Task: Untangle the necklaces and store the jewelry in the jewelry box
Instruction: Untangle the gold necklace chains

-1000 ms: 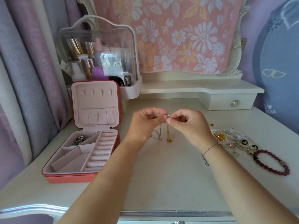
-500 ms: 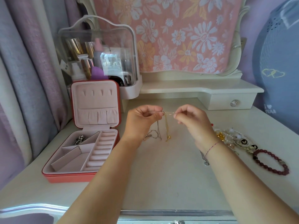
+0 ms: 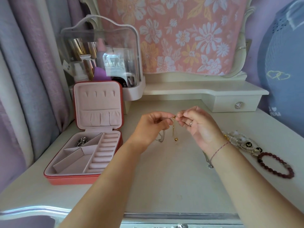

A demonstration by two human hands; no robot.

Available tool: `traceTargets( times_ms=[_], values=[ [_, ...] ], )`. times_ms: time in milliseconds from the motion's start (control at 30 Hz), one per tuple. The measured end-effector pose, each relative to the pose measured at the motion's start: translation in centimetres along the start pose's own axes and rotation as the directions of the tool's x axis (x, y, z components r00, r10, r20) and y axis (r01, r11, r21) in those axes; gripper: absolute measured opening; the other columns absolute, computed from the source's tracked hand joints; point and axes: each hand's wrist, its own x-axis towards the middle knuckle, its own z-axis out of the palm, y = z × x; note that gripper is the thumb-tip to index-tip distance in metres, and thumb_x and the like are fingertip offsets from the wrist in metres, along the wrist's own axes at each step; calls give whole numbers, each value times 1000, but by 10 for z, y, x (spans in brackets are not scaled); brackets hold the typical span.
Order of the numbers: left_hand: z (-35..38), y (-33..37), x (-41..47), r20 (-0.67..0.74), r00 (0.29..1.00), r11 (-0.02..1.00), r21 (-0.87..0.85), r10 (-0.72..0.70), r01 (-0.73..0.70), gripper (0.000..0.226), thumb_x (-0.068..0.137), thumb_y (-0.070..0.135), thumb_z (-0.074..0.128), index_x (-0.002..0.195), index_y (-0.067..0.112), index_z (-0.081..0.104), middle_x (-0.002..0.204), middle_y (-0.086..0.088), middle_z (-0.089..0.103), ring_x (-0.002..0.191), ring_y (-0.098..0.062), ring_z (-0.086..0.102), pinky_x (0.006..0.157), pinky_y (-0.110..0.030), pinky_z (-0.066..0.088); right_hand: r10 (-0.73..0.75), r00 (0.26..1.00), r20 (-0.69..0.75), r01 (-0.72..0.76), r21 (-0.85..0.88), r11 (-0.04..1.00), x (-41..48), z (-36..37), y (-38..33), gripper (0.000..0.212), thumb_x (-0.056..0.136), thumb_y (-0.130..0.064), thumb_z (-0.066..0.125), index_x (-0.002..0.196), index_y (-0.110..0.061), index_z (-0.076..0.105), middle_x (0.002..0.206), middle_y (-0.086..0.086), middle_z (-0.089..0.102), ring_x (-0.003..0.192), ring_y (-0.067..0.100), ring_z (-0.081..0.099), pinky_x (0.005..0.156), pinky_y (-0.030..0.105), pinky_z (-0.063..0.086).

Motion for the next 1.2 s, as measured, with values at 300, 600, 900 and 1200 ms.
traceTargets(
  times_ms=[300,600,900,1200],
  values=[
    [4,7,-4,75,992,993,54,-105,101,21,97,3,48,98,11,68,65,8,49,49,-2,36,47,-12,29,19,999,-30,-23,-140,990,-1,0,0,26,91,0,44,68,-13,46,55,1,55,57,18,53,62,29,42],
    [4,10,-7,-7,997,997,-2,-77,77,7,87,8,69,90,2,70,63,9,63,37,4,45,44,-5,33,-66,997,44,77,-340,937,-1,-1,4,20,91,-7,56,75,-19,58,65,-8,62,68,10,46,65,25,31],
    [-1,9,-1,1,989,974,-174,-150,148,15,93,10,57,80,17,59,58,9,41,47,-6,27,40,-16,19,-80,994,78,106,-452,886,-3,0,8,16,92,-5,57,80,-15,57,66,-3,51,57,3,44,60,14,35],
    [-7,3,7,-14,960,809,-543,-279,227,18,94,16,49,75,18,48,57,7,31,44,-6,22,40,-19,9,-38,997,67,72,-629,774,-6,-1,7,39,89,-31,63,55,-17,51,60,0,47,62,14,41,68,30,31]
  ],
)
